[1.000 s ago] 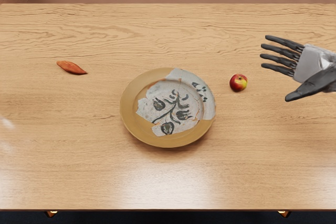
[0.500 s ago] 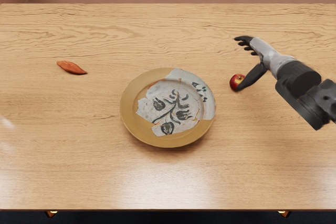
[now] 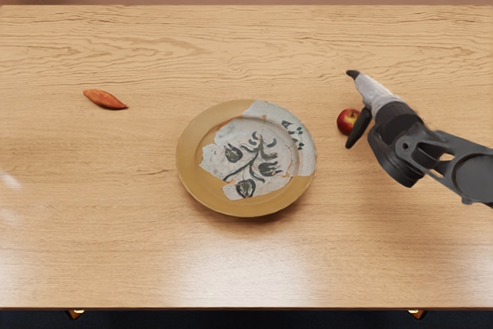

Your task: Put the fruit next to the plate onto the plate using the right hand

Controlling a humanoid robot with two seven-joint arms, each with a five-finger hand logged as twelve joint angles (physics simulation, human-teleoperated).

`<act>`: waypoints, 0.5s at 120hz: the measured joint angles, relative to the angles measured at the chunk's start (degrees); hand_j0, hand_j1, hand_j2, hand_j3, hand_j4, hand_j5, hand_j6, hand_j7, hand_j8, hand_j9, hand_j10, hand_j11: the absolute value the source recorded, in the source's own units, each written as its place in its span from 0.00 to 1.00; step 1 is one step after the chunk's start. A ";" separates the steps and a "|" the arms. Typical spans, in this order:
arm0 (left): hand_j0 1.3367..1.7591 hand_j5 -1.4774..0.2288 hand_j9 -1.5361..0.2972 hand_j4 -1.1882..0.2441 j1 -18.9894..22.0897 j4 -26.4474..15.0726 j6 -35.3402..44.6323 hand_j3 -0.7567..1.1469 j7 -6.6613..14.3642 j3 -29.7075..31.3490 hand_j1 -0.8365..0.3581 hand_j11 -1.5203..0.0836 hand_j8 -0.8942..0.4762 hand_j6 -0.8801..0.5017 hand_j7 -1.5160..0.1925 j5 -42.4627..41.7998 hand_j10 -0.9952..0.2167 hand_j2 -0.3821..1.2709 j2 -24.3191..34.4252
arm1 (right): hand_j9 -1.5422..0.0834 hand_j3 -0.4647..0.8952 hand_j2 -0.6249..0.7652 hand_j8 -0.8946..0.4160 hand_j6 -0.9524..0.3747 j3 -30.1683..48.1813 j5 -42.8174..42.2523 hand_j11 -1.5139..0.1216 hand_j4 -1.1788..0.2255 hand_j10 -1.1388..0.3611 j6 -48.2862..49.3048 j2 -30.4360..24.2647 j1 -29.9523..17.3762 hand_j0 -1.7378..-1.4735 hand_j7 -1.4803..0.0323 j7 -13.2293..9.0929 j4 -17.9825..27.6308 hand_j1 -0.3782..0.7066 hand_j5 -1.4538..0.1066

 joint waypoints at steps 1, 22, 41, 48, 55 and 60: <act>0.76 0.86 0.83 0.82 0.00 0.00 0.00 0.40 0.00 0.00 0.98 0.94 0.65 0.63 0.88 0.00 0.81 0.23 0.00 | 0.90 0.34 0.44 0.64 0.67 -0.03 0.00 0.88 0.80 0.72 0.00 0.32 0.01 0.30 0.93 0.00 -0.41 0.09 0.88; 0.76 0.86 0.83 0.82 0.00 0.00 0.02 0.40 0.00 0.00 0.98 0.94 0.65 0.63 0.88 0.00 0.81 0.23 0.00 | 0.82 0.34 0.43 0.56 0.59 -0.40 0.16 0.80 0.72 0.65 0.23 3.31 0.15 0.30 0.84 0.00 -4.43 0.20 0.80; 0.76 0.86 0.83 0.82 0.00 0.00 0.00 0.40 0.00 0.00 0.98 0.94 0.65 0.63 0.88 0.00 0.81 0.23 0.00 | 0.73 0.46 0.40 0.47 0.51 -0.46 0.30 0.71 0.65 0.58 0.51 3.47 0.11 0.32 0.75 0.01 -4.96 0.29 0.71; 0.76 0.86 0.83 0.82 0.00 0.00 0.01 0.40 0.00 -0.01 0.98 0.94 0.65 0.63 0.88 0.00 0.81 0.23 0.00 | 0.71 0.48 0.40 0.45 0.49 -0.46 0.29 0.69 0.62 0.55 0.58 3.45 0.13 0.33 0.72 0.02 -4.99 0.30 0.68; 0.76 0.86 0.83 0.82 0.00 0.00 0.00 0.40 0.00 0.00 0.98 0.94 0.65 0.63 0.88 0.00 0.81 0.23 0.00 | 0.67 0.48 0.42 0.41 0.45 -0.47 0.33 0.65 0.59 0.53 0.64 3.39 0.15 0.33 0.68 0.02 -4.91 0.31 0.65; 0.76 0.86 0.83 0.82 0.00 0.00 0.01 0.40 0.00 0.00 0.98 0.94 0.65 0.63 0.88 0.00 0.81 0.23 0.00 | 0.65 0.34 0.45 0.39 0.43 -0.44 0.38 0.63 0.57 0.51 0.71 3.06 0.18 0.33 0.66 0.01 -4.47 0.34 0.62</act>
